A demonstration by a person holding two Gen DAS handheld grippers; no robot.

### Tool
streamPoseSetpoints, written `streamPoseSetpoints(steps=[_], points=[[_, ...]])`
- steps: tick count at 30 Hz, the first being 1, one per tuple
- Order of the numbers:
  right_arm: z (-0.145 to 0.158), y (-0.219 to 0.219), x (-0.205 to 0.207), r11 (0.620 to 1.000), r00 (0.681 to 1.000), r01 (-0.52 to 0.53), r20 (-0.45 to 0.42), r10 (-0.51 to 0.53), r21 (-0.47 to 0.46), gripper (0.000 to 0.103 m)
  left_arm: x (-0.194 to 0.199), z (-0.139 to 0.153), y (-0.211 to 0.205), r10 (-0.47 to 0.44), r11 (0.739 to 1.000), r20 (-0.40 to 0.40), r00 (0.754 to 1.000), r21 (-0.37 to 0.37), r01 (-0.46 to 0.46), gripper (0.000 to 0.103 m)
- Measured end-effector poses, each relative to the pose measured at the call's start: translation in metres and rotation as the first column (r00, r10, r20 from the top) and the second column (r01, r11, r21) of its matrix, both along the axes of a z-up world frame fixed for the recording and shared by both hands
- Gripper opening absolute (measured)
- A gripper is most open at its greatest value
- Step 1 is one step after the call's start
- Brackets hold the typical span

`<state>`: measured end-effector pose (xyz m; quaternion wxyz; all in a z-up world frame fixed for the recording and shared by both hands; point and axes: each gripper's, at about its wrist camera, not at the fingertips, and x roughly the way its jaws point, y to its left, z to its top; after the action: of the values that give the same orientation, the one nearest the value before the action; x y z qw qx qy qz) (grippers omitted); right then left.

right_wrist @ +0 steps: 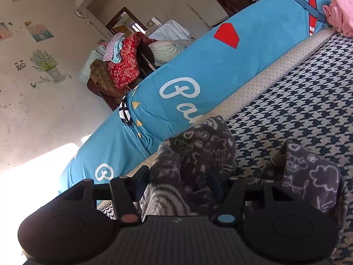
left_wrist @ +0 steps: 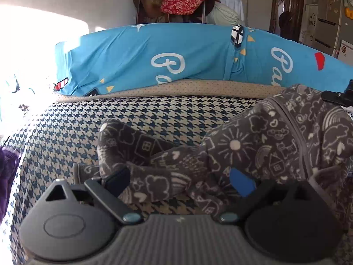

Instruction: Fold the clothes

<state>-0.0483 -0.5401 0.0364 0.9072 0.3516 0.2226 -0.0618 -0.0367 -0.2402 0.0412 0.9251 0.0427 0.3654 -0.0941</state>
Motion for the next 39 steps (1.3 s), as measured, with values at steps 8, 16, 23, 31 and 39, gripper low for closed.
streamPoseSetpoints(steps=[8, 16, 23, 31, 39], points=[[0.004, 0.005, -0.004, 0.994, 0.999, 0.014, -0.046, -0.019, -0.108, 0.071, 0.011, -0.019, -0.005, -0.017, 0.990, -0.164, 0.986, -0.144, -0.007, 0.098], [0.011, 0.009, -0.008, 0.991, 0.999, 0.006, -0.043, -0.012, -0.131, 0.072, 0.013, -0.015, 0.008, 0.037, 0.982, -0.162, 0.986, -0.178, -0.066, 0.103], [0.006, 0.006, -0.009, 0.992, 0.997, 0.014, -0.073, -0.023, -0.126, 0.077, -0.005, -0.008, -0.018, -0.058, 0.993, -0.066, 0.996, -0.111, 0.050, 0.103], [0.008, 0.007, -0.013, 0.989, 0.997, 0.008, -0.073, -0.020, -0.151, 0.080, -0.022, 0.008, -0.034, -0.194, 0.967, 0.017, 0.981, -0.166, 0.195, 0.103], [0.016, -0.007, -0.026, 0.978, 0.997, 0.041, -0.059, -0.054, -0.203, 0.081, -0.048, -0.007, -0.065, -0.341, 0.935, 0.015, 0.940, -0.091, 0.341, 0.103]])
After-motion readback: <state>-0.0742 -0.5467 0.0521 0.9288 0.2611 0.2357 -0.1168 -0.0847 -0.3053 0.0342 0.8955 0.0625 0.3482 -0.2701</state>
